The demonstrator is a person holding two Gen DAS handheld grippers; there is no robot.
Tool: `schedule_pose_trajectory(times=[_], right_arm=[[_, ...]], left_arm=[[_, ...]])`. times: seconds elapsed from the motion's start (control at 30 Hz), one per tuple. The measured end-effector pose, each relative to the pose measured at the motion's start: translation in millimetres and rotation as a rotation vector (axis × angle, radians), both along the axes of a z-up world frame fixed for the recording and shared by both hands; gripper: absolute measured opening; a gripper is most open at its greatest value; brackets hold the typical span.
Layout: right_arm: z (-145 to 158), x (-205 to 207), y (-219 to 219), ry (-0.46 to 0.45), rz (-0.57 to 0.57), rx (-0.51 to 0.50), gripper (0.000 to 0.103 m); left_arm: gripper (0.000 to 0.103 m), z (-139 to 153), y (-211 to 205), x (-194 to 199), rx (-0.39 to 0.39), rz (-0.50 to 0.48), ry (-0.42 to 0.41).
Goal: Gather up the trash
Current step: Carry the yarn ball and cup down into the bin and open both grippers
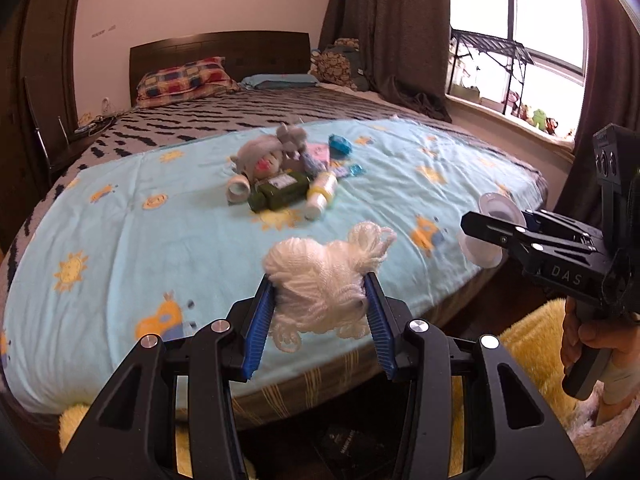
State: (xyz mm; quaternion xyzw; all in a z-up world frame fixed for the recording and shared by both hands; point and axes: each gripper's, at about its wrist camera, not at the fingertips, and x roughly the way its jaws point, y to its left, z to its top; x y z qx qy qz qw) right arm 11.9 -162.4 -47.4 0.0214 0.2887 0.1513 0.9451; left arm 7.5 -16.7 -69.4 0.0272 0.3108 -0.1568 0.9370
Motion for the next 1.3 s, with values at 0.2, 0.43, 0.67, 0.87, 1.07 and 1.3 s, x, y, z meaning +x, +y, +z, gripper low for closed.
schedule_pose_trajectory(times=[0.2, 0.43, 0.67, 0.87, 1.07, 1.3], right_arm=[[-26.6, -17.4, 0.8, 0.056, 0.001, -0.007, 0.048], [-63.9, -20.9, 8.4, 0.148, 0.006, -0.001, 0.048], [-102.6, -17.6, 13.2, 0.239, -0.013, 0.000, 0.048], [-138.7, -11.8, 20.5, 0.321, -0.015, 0.013, 0.048], [-165.0, -10.2, 23.8, 0.389, -0.019, 0.025, 0.048], [-181.6, -14.4, 30.3, 0.432, -0.018, 0.017, 0.048]], left_arm=[[0.042, -33.8, -5.4, -14.6, 0.032, -0.023, 0.078], [0.042, -80.3, -9.2, -17.2, 0.038, -0.053, 0.198], [0.042, -123.2, -11.5, -9.1, 0.049, -0.036, 0.274], [0.042, -150.6, -6.6, 4.9, 0.018, -0.047, 0.344], [0.042, -167.6, -12.8, 13.5, 0.007, -0.069, 0.412], [0.042, -182.3, -23.2, 15.5, 0.030, -0.090, 0.466]])
